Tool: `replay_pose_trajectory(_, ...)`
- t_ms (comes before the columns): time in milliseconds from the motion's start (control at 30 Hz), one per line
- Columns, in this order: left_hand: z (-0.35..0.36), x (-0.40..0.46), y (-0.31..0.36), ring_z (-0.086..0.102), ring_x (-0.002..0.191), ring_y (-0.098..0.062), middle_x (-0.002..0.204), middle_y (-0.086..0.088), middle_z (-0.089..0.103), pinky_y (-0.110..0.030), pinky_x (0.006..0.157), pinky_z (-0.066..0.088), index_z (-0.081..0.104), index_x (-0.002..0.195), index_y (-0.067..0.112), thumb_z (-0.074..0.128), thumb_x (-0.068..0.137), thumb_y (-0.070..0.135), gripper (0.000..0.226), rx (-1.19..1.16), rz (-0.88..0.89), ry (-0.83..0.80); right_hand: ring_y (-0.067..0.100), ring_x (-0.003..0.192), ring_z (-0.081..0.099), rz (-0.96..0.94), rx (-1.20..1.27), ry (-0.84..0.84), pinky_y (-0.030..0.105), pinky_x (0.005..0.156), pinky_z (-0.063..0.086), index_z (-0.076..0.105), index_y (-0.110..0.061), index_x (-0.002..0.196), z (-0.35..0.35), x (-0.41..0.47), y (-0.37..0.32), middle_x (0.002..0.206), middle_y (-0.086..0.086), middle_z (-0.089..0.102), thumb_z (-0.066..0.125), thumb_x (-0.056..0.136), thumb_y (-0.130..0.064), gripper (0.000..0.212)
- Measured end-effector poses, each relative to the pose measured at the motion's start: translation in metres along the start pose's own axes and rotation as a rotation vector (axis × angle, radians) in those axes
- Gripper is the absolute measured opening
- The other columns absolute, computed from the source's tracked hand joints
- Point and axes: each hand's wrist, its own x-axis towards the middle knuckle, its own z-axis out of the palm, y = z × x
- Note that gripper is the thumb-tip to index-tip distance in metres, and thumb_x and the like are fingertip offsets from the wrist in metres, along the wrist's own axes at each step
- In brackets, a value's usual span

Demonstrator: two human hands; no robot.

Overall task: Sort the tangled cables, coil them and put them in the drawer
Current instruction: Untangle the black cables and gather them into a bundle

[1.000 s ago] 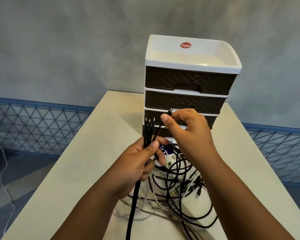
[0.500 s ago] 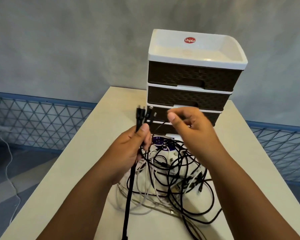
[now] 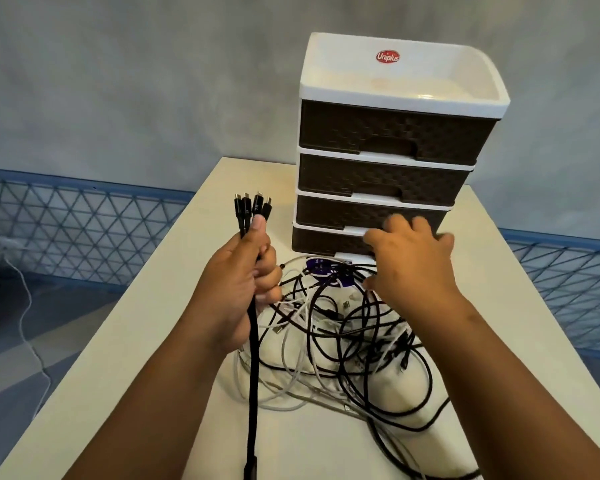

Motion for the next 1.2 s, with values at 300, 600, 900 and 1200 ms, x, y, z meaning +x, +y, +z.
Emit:
replay_pose_trajectory(300,-0.01,0.0,0.004,0.019,0.04,-0.004,0.053,0.007,0.025,-0.017,0.036,0.019,0.041,0.07,0.02,0.044,0.1,0.041,0.037,-0.031,-0.017,0.073,0.02,0.11,0.058,-0.494,0.189,-0.297,0.043,0.101,0.041,0.065,-0.032,0.112,0.022,0.015,-0.029,0.112,-0.007,0.066,0.066,0.089,-0.033,0.023)
replay_pose_trajectory(600,-0.019,0.0,0.007,0.018,0.04,-0.004,0.052,0.008,0.024,-0.017,0.036,0.019,0.044,0.071,0.019,0.049,0.099,0.037,0.033,-0.039,-0.013,0.095,0.002,0.073,0.058,-0.485,0.353,-0.282,0.024,0.064,0.045,0.071,-0.028,0.087,-0.063,0.019,-0.001,0.077,-0.012,0.065,0.078,0.08,-0.038,0.015)
replay_pose_trajectory(900,0.007,0.0,0.002,0.019,0.047,-0.008,0.058,0.005,0.022,-0.02,0.04,0.021,0.069,0.111,0.016,0.063,0.085,0.036,0.034,0.144,0.063,-0.019,0.013,0.052,0.055,-0.468,1.031,0.232,0.023,0.052,0.046,0.052,-0.015,0.091,-0.134,0.022,-0.002,0.068,0.0,0.065,0.058,0.099,-0.026,0.015)
replay_pose_trajectory(1200,0.007,-0.001,-0.007,0.022,0.047,-0.01,0.054,0.004,0.027,-0.023,0.044,0.024,0.068,0.092,0.011,0.061,0.089,0.033,0.024,0.265,0.074,0.004,0.02,0.051,0.058,-0.286,1.747,0.542,0.026,0.051,0.041,0.044,-0.015,0.094,-0.136,0.017,0.017,0.072,0.003,0.066,0.043,0.104,-0.019,0.011)
